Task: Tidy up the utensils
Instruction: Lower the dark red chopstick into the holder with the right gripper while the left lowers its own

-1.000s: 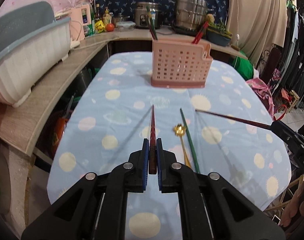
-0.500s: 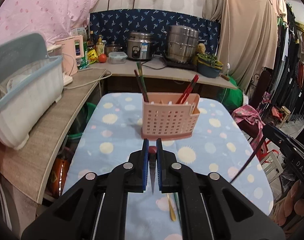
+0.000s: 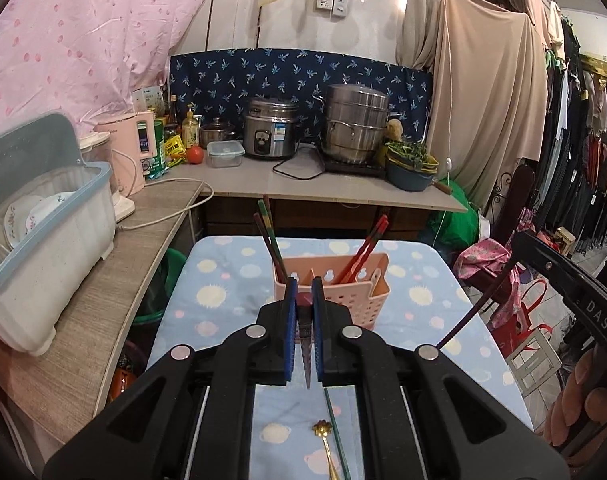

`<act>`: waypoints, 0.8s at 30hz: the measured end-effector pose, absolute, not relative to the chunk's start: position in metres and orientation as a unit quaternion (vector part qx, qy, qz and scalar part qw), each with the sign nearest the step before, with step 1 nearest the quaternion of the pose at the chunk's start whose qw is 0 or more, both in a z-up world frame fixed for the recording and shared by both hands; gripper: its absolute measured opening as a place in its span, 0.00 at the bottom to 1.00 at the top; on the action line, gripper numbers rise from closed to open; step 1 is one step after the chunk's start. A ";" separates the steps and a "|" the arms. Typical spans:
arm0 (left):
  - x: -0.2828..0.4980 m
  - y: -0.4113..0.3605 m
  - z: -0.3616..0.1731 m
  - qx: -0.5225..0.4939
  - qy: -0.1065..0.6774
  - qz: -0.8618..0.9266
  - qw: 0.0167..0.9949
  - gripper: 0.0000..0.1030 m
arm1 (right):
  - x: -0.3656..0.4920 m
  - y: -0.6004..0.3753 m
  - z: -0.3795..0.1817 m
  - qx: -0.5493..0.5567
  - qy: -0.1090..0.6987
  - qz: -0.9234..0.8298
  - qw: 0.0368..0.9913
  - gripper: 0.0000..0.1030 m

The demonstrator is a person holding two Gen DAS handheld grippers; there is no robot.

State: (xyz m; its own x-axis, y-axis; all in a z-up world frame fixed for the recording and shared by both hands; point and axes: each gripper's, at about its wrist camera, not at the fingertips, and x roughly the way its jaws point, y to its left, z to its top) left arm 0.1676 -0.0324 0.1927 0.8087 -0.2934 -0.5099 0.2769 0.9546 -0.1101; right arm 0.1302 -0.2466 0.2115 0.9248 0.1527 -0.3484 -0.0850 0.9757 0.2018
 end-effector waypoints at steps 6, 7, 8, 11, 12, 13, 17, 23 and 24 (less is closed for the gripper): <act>0.186 -0.037 0.211 -0.016 0.261 -0.153 0.953 0.07 | 0.154 -0.244 0.229 0.087 0.175 0.058 0.979 0.07; 0.188 -0.037 0.215 -0.016 0.258 -0.152 0.954 0.07 | 0.158 -0.244 0.232 0.087 0.173 0.058 0.979 0.07; 0.192 -0.038 0.220 -0.016 0.254 -0.151 0.955 0.07 | 0.163 -0.244 0.236 0.087 0.169 0.057 0.980 0.07; 0.204 -0.038 0.235 -0.021 0.244 -0.149 0.958 0.07 | 0.175 -0.246 0.247 0.091 0.160 0.057 0.981 0.07; 0.209 -0.039 0.241 -0.021 0.238 -0.146 0.960 0.07 | 0.179 -0.246 0.249 0.092 0.157 0.056 0.982 0.07; 0.211 -0.039 0.245 -0.020 0.234 -0.145 0.961 0.07 | 0.184 -0.247 0.252 0.094 0.153 0.055 0.982 0.07; 0.228 -0.042 0.262 -0.022 0.212 -0.137 0.967 0.07 | 0.206 -0.249 0.258 0.101 0.145 0.050 0.983 0.07; 0.252 -0.048 0.275 -0.023 0.163 -0.123 0.979 0.07 | 0.242 -0.247 0.258 0.113 0.139 0.049 0.983 0.07; 0.255 -0.050 0.276 -0.022 0.155 -0.122 0.980 0.07 | 0.247 -0.246 0.257 0.114 0.139 0.049 0.982 0.07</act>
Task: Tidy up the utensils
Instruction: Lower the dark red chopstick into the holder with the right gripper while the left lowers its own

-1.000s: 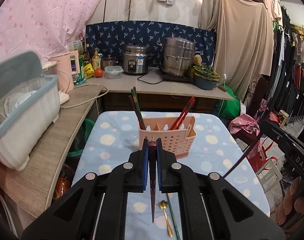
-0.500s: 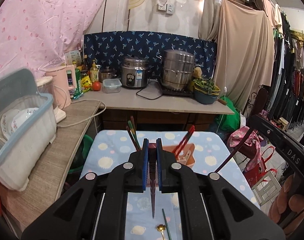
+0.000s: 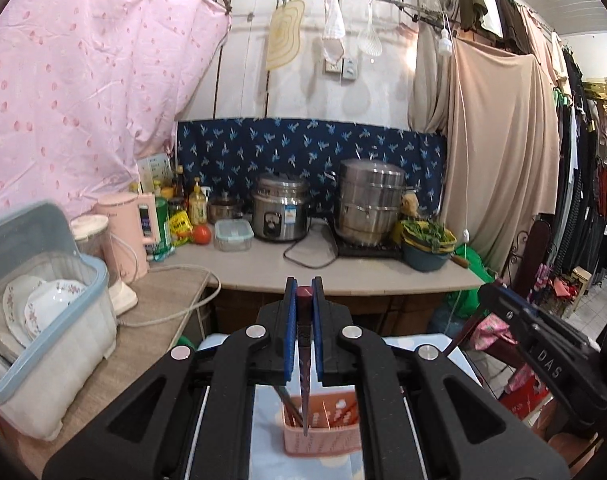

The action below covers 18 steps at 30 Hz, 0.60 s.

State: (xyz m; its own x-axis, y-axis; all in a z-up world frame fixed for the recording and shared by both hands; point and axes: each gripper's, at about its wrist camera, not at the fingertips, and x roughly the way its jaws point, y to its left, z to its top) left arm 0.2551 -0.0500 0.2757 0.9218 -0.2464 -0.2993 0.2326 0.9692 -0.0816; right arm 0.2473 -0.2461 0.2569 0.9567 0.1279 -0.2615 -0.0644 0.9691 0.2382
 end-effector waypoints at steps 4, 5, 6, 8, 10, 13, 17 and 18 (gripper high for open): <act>0.275 -0.057 0.273 -0.028 0.148 -0.124 0.981 0.07 | 0.268 -0.241 0.252 0.111 0.137 0.046 0.983 0.07; 0.280 -0.059 0.270 -0.029 0.149 -0.124 0.981 0.07 | 0.273 -0.239 0.249 0.110 0.140 0.046 0.983 0.07; 0.284 -0.061 0.267 -0.030 0.151 -0.124 0.980 0.07 | 0.278 -0.238 0.246 0.109 0.144 0.045 0.983 0.07; 0.294 -0.066 0.255 -0.032 0.161 -0.126 0.978 0.07 | 0.285 -0.236 0.234 0.107 0.154 0.045 0.981 0.07; 0.302 -0.070 0.242 -0.032 0.173 -0.128 0.976 0.07 | 0.291 -0.235 0.221 0.107 0.169 0.045 0.979 0.07; 0.312 -0.074 0.218 -0.030 0.194 -0.127 0.972 0.07 | 0.297 -0.236 0.200 0.114 0.192 0.048 0.973 0.07; 0.324 -0.076 0.193 -0.028 0.221 -0.124 0.967 0.07 | 0.303 -0.236 0.180 0.114 0.217 0.049 0.968 0.07; 0.325 -0.076 0.189 -0.030 0.227 -0.125 0.965 0.07 | 0.303 -0.236 0.176 0.112 0.221 0.049 0.967 0.07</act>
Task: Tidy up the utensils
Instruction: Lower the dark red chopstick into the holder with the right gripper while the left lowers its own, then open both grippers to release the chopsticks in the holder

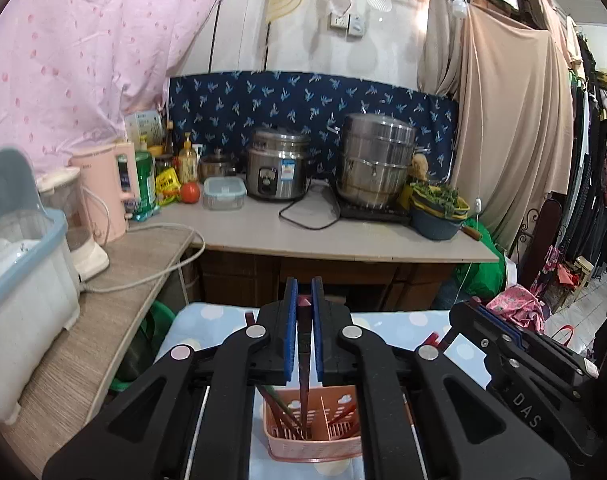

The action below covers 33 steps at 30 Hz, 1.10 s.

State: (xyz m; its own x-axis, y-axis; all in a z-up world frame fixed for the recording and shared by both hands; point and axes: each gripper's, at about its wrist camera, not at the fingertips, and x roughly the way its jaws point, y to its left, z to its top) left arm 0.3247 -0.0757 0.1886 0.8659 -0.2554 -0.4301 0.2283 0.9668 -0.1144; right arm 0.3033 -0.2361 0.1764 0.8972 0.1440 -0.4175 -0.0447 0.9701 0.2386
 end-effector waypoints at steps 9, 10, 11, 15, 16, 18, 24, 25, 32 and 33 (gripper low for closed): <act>0.325 -0.072 0.175 -0.047 0.263 -0.132 0.955 0.37 | 0.296 -0.240 0.169 0.116 0.227 0.046 0.966 0.30; 0.322 -0.071 0.176 -0.045 0.257 -0.128 0.957 0.44 | 0.292 -0.240 0.170 0.117 0.223 0.046 0.967 0.32; 0.318 -0.072 0.176 -0.041 0.252 -0.124 0.959 0.45 | 0.289 -0.241 0.171 0.118 0.221 0.047 0.967 0.32; 0.309 -0.074 0.174 -0.025 0.252 -0.118 0.960 0.50 | 0.277 -0.242 0.175 0.115 0.215 0.050 0.968 0.37; 0.306 -0.075 0.173 -0.024 0.253 -0.117 0.960 0.53 | 0.273 -0.242 0.176 0.116 0.214 0.052 0.968 0.38; 0.300 -0.074 0.172 -0.022 0.254 -0.115 0.960 0.55 | 0.267 -0.242 0.178 0.117 0.213 0.055 0.968 0.39; 0.281 -0.071 0.167 -0.010 0.259 -0.112 0.959 0.60 | 0.242 -0.243 0.178 0.122 0.208 0.062 0.969 0.44; 0.278 -0.070 0.166 -0.009 0.258 -0.111 0.960 0.60 | 0.238 -0.243 0.177 0.123 0.209 0.063 0.968 0.45; 0.247 -0.057 0.146 -0.011 0.272 -0.110 0.956 0.63 | 0.195 -0.234 0.153 0.106 0.226 0.066 0.966 0.45; 0.243 -0.055 0.142 -0.012 0.274 -0.107 0.956 0.66 | 0.190 -0.232 0.149 0.101 0.230 0.065 0.966 0.45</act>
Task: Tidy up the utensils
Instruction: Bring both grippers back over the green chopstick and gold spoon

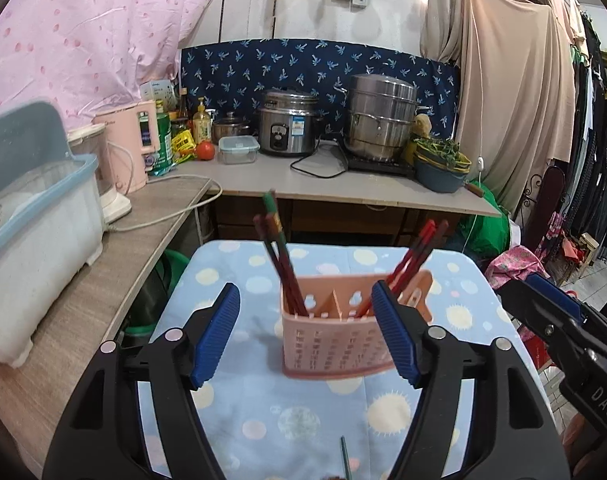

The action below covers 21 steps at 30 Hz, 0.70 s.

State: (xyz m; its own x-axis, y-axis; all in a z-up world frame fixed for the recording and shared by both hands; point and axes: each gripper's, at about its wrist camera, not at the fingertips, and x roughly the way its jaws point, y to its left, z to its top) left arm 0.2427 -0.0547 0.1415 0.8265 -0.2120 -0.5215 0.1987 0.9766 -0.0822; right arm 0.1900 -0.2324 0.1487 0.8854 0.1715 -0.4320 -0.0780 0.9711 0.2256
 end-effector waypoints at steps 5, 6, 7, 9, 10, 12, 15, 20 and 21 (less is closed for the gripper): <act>0.215 -0.039 0.110 -0.012 0.298 -0.100 0.949 0.67 | 0.152 -0.221 0.118 0.069 0.256 0.058 0.963 0.47; 0.209 -0.035 0.102 -0.011 0.303 -0.098 0.948 0.67 | 0.145 -0.218 0.111 0.060 0.262 0.057 0.962 0.47; 0.204 -0.033 0.095 -0.009 0.309 -0.095 0.946 0.67 | 0.137 -0.214 0.102 0.049 0.272 0.054 0.960 0.47; 0.195 -0.025 0.080 -0.006 0.321 -0.085 0.943 0.67 | 0.123 -0.208 0.086 0.038 0.289 0.053 0.955 0.47; 0.189 -0.021 0.070 -0.004 0.330 -0.081 0.941 0.67 | 0.115 -0.206 0.076 0.037 0.299 0.054 0.952 0.47; 0.179 -0.015 0.054 -0.004 0.345 -0.076 0.935 0.67 | 0.102 -0.202 0.058 0.041 0.319 0.055 0.945 0.47; 0.159 -0.006 0.029 -0.003 0.369 -0.071 0.927 0.67 | 0.081 -0.191 0.029 0.041 0.346 0.049 0.936 0.47; 0.130 0.003 -0.009 -0.005 0.403 -0.062 0.913 0.67 | 0.050 -0.170 -0.011 0.023 0.376 0.042 0.925 0.47; 0.126 0.005 -0.016 -0.009 0.411 -0.063 0.910 0.67 | 0.045 -0.165 -0.017 0.020 0.380 0.043 0.924 0.47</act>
